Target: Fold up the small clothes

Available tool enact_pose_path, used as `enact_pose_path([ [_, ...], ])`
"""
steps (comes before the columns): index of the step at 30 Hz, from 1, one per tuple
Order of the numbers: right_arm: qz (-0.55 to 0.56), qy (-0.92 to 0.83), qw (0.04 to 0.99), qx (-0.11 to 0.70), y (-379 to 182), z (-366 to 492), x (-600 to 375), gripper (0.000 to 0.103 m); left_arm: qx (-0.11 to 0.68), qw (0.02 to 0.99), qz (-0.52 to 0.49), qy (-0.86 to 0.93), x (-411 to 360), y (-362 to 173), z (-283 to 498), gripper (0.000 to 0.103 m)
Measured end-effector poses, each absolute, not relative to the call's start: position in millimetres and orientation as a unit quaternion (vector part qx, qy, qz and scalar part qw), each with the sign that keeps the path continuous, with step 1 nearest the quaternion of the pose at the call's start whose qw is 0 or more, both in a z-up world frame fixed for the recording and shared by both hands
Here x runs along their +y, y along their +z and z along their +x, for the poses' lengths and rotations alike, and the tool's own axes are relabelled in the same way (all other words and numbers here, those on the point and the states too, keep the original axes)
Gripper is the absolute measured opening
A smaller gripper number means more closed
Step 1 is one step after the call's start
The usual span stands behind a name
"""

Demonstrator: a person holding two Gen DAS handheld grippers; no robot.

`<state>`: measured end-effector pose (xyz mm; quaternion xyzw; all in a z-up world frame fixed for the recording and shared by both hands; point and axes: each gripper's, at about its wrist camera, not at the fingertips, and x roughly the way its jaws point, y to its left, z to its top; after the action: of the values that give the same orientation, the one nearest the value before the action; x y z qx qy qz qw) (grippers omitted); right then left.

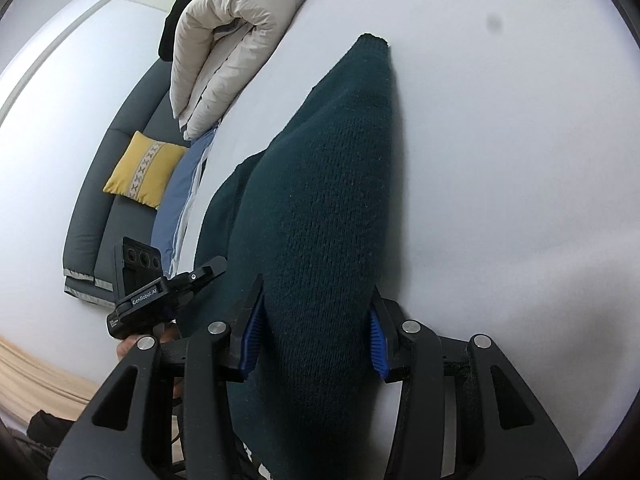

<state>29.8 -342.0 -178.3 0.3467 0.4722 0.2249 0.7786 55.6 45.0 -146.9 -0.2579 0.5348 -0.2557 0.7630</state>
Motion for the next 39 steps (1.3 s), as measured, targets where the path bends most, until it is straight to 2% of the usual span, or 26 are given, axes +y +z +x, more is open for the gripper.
enact_pose_path([
  [9,0.358,0.226,0.775,0.469,-181,34,-354,0.043,0.524,0.778,-0.253,-0.237,55,-140,46,0.044],
  [16,0.387,0.152,0.793,0.446,-165,13,-396,0.047,0.468,0.833,-0.217,-0.199,76,-90,15,0.043],
  [21,0.457,0.19,0.778,0.388,-146,6,-411,0.047,0.439,0.843,-0.183,-0.25,38,-60,1,0.043],
  [26,0.428,0.244,0.772,0.402,-134,32,-362,0.047,0.473,0.826,-0.168,-0.257,3,-89,6,0.044],
  [31,0.416,0.241,0.764,0.43,-149,65,-330,0.045,0.5,0.809,-0.178,-0.252,6,-118,7,0.043],
  [36,0.425,0.224,0.774,0.411,-156,62,-343,0.045,0.496,0.811,-0.183,-0.253,10,-112,3,0.043],
  [38,0.421,0.2,0.788,0.404,-153,52,-352,0.048,0.485,0.823,-0.166,-0.246,9,-103,-3,0.046],
  [39,0.411,0.183,0.797,0.402,-150,45,-357,0.048,0.476,0.832,-0.153,-0.241,9,-97,-9,0.05],
])
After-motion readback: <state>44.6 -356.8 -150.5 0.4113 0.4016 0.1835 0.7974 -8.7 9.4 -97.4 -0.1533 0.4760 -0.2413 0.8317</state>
